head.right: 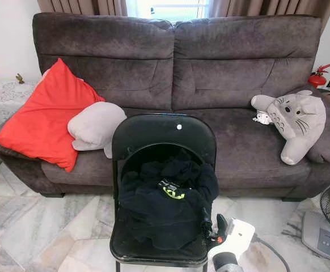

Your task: Hang hanger

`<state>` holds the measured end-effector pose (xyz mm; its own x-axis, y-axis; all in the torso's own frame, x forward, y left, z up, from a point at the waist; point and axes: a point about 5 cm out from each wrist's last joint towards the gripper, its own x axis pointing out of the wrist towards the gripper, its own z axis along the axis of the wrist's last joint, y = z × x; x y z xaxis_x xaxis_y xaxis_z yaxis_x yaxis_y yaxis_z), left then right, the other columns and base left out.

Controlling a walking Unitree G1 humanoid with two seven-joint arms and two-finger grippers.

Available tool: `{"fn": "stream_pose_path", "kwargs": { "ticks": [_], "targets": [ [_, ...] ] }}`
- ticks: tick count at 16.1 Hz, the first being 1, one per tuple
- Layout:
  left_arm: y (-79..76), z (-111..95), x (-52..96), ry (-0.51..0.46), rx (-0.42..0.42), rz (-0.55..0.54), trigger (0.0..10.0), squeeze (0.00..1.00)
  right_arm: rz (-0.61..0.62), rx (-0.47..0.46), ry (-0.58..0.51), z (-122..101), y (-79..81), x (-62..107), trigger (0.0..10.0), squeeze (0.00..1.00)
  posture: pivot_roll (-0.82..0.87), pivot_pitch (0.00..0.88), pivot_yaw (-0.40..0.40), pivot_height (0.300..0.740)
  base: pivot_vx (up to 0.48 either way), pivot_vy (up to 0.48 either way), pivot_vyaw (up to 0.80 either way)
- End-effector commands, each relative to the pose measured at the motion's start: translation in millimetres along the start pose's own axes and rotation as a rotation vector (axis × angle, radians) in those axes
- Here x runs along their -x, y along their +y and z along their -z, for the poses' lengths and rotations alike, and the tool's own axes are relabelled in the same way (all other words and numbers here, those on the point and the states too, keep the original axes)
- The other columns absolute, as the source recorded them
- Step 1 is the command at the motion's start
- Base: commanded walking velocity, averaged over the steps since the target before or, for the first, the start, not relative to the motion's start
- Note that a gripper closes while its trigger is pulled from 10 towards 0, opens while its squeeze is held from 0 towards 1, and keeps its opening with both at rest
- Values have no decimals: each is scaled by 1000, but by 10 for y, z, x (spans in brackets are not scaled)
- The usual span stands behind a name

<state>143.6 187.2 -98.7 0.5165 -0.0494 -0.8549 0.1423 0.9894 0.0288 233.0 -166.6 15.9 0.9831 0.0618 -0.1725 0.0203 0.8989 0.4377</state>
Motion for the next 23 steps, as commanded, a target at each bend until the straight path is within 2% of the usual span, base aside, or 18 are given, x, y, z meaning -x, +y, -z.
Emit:
{"fn": "stream_pose_path", "kwargs": {
  "ticks": [1, 2, 3, 4, 7, 21, 23],
  "targets": [
    [30, 80, 19, 31, -13, -6, 10000, 0, -1, -1, 2, 15, 6, -10, 9961, 0, 6, 7, 53, 740, 0, 0, 0],
    [29, 79, 19, 32, -13, -6, 10000, 0, -3, -1, 0, 18, 5, -17, 8588, 0, 6, 10, 54, 740, 0, 0, 0],
    [29, 78, 18, 32, -13, -6, 10000, 0, -6, -1, -1, 21, 11, -18, 4039, 0, 6, 10, 54, 740, 0, 0, 0],
    [29, 79, 18, 32, -13, -7, 10000, 0, -12, 0, -2, 28, 21, -19, 1451, 0, 6, 10, 54, 740, 0, 0, 0],
    [28, 75, 17, 33, -15, -8, 10000, 0, -22, 4, -5, 28, 41, -25, 39, 0, 6, 15, 53, 740, 0, 0, 0],
    [34, 74, 16, 35, -28, -18, 10000, 0, -62, 35, -28, -17, 107, -56, 0, 0, 5, 15, 54, 740, 0, 0, 0],
    [33, 71, 16, 34, -29, -19, 10000, 0, -111, 62, -68, -133, 205, -68, 0, 0, 4, 15, 54, 740, 0, 0, 0]
  ]
}}
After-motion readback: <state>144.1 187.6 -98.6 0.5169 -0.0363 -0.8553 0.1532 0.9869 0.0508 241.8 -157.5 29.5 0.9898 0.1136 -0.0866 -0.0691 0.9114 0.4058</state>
